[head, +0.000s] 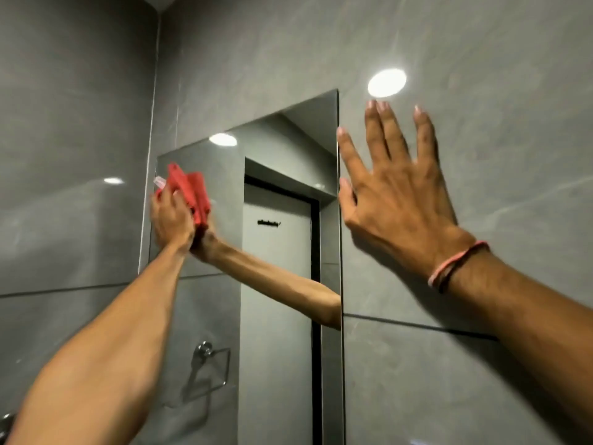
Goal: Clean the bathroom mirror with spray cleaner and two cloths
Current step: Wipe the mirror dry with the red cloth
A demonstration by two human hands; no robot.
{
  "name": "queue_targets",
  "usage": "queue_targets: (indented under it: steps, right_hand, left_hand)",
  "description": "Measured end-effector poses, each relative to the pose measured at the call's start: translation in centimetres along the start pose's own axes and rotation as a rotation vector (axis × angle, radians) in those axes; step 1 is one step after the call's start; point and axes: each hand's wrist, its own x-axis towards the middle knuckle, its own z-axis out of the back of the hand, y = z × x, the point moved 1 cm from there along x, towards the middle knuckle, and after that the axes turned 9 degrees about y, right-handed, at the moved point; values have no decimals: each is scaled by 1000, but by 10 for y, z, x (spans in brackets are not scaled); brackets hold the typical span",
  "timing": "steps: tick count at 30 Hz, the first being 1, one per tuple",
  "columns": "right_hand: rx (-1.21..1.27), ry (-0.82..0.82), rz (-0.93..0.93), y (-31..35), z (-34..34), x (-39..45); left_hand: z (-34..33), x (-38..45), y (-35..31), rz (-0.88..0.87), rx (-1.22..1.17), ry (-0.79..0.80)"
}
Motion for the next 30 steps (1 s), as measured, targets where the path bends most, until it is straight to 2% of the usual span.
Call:
queue_targets:
  steps: [3, 7, 10, 12, 15, 17, 20, 24, 27, 30]
  right_hand:
    - [9, -9, -2, -3, 6, -2]
    - [82, -20, 19, 1, 7, -9]
    - [133, -28, 10, -2, 5, -10]
    - [143, -18, 20, -5, 8, -9]
    - [115, 11, 37, -10, 15, -2]
    - [88, 40, 64, -14, 21, 2]
    - [29, 67, 142, -29, 27, 5]
    - [1, 53, 246, -45, 29, 7]
    - [3, 49, 240, -47, 28, 8]
    - [23, 47, 229, -44, 26, 3]
  left_hand:
    - [23, -72, 92, 159, -28, -38]
    - [47, -253, 180, 517, -6, -29]
    - [48, -362, 185, 758, -44, -33]
    - [39, -388, 159, 806, -143, 5]
    - [16, -376, 98, 648, -271, -67]
    - [3, -351, 49, 441, -325, -82]
    - [-19, -301, -45, 2, -292, 55]
    - [-51, -229, -163, -431, -91, 190]
    - [-56, -156, -206, -552, 7, 158]
    - [-46, -96, -175, -515, -33, 143]
